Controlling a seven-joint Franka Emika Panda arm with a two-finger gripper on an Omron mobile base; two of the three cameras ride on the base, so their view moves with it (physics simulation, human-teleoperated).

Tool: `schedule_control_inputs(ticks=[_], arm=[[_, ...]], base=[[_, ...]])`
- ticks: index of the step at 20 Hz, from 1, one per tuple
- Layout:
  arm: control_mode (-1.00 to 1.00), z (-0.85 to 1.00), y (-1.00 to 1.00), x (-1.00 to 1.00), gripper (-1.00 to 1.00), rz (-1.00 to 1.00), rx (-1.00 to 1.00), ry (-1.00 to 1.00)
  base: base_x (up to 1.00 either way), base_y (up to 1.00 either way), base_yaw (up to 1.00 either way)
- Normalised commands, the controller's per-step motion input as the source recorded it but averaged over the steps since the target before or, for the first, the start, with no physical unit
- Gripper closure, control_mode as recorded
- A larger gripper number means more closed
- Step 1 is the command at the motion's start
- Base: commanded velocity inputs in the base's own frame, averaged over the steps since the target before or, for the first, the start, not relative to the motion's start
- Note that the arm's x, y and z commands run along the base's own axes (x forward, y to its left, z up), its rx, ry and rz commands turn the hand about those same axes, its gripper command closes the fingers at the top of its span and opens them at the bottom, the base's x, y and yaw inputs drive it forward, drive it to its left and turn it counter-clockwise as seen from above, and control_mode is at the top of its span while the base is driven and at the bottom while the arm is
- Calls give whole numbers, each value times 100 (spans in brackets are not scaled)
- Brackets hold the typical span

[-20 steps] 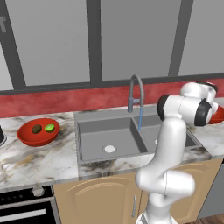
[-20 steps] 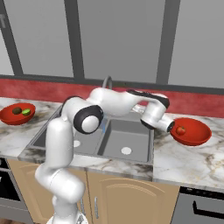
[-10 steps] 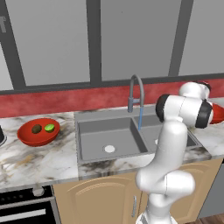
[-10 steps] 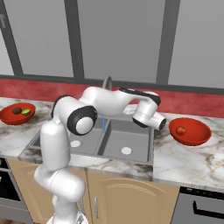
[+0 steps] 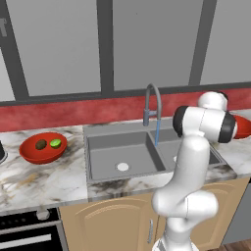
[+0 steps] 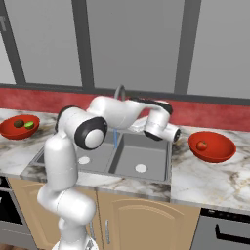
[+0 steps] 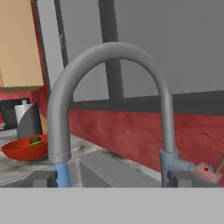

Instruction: Pick the kiwis from the sink and place them in one bowl. Place the apple in the other bowl. Then turn off the sink faucet.

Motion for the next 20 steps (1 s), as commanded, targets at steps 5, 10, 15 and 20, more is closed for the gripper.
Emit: schedule_control_inputs(ticks=[5, 10, 15, 20], arm=[[-100, -22, 0, 9, -100, 8, -15, 5], [-100, -22, 0, 30, -100, 5, -10, 0], [-100, -15, 0, 32, -100, 0, -2, 0], [-100, -10, 0, 44, -100, 0, 0, 0]], base=[[0, 0, 0], [0, 0, 0], [0, 0, 0], [0, 0, 0]])
